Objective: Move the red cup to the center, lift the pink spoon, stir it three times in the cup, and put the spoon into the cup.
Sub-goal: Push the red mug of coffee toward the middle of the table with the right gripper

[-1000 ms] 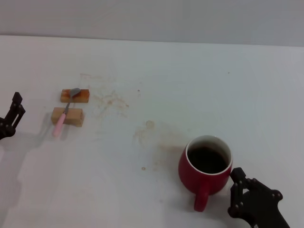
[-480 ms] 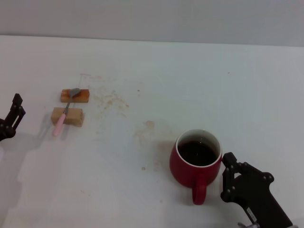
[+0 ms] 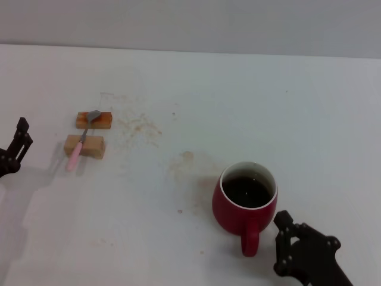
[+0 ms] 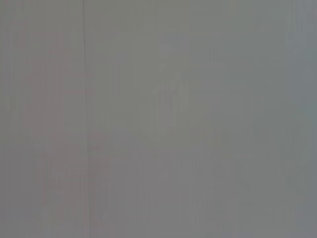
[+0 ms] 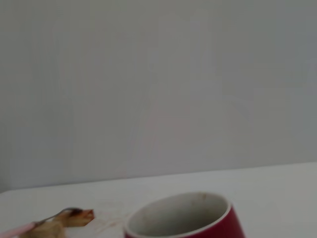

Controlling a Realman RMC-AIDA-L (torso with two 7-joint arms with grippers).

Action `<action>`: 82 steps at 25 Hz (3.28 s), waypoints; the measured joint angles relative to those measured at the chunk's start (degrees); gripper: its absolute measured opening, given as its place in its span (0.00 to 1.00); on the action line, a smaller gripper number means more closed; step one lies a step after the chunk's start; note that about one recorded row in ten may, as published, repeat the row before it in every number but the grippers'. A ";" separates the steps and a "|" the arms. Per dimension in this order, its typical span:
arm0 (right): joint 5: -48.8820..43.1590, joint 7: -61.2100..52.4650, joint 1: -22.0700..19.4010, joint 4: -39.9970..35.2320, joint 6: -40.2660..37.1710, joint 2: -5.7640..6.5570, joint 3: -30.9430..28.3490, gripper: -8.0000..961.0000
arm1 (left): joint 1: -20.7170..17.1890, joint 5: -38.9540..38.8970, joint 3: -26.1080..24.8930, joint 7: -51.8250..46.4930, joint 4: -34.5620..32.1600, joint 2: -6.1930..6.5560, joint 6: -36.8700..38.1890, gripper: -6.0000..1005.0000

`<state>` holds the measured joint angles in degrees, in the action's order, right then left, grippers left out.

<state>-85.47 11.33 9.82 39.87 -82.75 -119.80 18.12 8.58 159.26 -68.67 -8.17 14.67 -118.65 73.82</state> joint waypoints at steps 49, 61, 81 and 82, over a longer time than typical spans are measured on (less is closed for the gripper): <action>-3.59 -4.40 4.98 -4.73 7.60 -0.09 -4.26 0.01 | 0.56 -0.01 0.09 0.00 -0.44 -0.07 -0.17 0.81; -4.27 -4.39 5.77 -4.62 7.91 -0.08 -5.29 0.01 | 0.81 0.00 -0.06 0.00 -0.44 -0.09 -0.01 0.81; -4.27 -4.39 12.38 -7.46 11.61 -0.08 -7.76 0.01 | 0.49 0.00 0.07 0.00 -0.34 -0.09 0.30 0.81; -4.27 -4.40 12.52 -7.58 11.76 -0.08 -7.76 0.01 | 0.54 -0.01 0.08 0.00 -0.35 -0.09 0.30 0.81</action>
<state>-89.74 6.94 22.34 32.28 -70.99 -119.88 10.36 9.13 159.26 -68.59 -8.17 14.32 -118.74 74.12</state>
